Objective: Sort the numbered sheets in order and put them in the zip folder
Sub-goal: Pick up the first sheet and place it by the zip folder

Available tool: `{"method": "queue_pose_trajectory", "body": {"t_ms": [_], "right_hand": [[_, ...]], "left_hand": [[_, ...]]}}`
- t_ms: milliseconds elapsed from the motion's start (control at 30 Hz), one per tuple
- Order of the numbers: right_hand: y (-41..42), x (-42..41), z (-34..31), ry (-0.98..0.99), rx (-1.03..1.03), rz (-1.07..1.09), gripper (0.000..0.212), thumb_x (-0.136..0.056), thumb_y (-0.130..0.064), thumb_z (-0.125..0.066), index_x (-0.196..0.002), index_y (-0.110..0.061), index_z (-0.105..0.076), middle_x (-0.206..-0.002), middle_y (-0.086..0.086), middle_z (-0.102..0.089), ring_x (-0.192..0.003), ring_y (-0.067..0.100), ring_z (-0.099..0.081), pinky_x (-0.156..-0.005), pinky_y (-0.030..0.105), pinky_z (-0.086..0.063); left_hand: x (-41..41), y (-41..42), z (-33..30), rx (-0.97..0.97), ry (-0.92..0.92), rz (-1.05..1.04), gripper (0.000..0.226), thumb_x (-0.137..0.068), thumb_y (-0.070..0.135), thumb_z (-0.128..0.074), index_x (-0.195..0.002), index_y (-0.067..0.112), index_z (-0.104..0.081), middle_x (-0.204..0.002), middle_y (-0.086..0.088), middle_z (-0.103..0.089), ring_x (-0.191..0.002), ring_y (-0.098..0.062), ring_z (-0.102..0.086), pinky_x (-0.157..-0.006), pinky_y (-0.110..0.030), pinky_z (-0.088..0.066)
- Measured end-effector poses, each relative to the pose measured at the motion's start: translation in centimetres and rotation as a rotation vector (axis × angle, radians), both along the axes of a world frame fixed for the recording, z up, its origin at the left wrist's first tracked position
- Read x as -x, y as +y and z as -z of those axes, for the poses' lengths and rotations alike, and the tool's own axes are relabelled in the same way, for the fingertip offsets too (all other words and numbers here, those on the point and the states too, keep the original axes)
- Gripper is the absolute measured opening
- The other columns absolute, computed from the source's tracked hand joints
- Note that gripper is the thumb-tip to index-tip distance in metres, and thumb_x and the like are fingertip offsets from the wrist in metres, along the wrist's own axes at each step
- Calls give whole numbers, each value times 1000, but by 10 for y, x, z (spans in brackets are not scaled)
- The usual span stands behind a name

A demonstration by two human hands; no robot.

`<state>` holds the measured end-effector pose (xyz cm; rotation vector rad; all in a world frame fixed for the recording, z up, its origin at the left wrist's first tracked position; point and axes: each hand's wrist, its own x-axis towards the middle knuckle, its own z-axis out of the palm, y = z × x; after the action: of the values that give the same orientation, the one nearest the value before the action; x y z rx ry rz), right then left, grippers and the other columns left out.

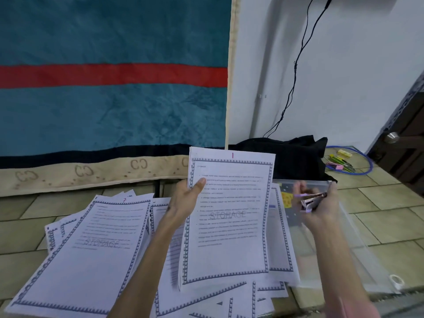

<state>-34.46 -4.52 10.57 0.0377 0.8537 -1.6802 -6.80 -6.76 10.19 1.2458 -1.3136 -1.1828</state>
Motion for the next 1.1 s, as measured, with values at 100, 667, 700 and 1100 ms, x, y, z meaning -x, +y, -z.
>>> {"method": "queue_pose_trajectory", "body": {"t_ms": [100, 667, 700, 1100], "right_hand": [[-3, -12, -21, -54, 86, -35, 62, -85, -69, -37, -53, -16, -42, -54, -4, -50, -44, 15, -51, -56, 19, -42], [-18, -136, -117, 827, 565, -102, 71, -97, -53, -6, -52, -12, -42, -44, 12, -49, -42, 23, -47, -49, 29, -42], [-20, -136, -113, 850, 552, -99, 72, -97, -53, -6, -50, -13, -42, -44, 11, -49, -42, 24, -48, -48, 28, -41], [-29, -134, -99, 1077, 445, -40, 77, -93, -57, 0, -41, -18, -41, -32, 0, -42, -41, 27, -51, -50, 25, -36]], "left_hand": [[13, 8, -6, 89, -57, 34, 16, -96, 24, -48, -107, 26, -59, -98, 15, -63, -92, 0, -59, -83, -14, -49], [54, 39, -9, 220, -132, 64, 35, -95, 29, -49, -123, 10, -57, -116, 2, -65, -112, -11, -58, -100, -32, -45], [54, 40, -10, 214, -126, 62, 34, -95, 27, -49, -122, 9, -58, -115, 2, -65, -111, -11, -59, -100, -34, -46], [59, 43, -18, 213, -179, 74, 37, -97, 29, -45, -129, 11, -53, -124, 1, -62, -117, -11, -55, -101, -27, -42]]}}
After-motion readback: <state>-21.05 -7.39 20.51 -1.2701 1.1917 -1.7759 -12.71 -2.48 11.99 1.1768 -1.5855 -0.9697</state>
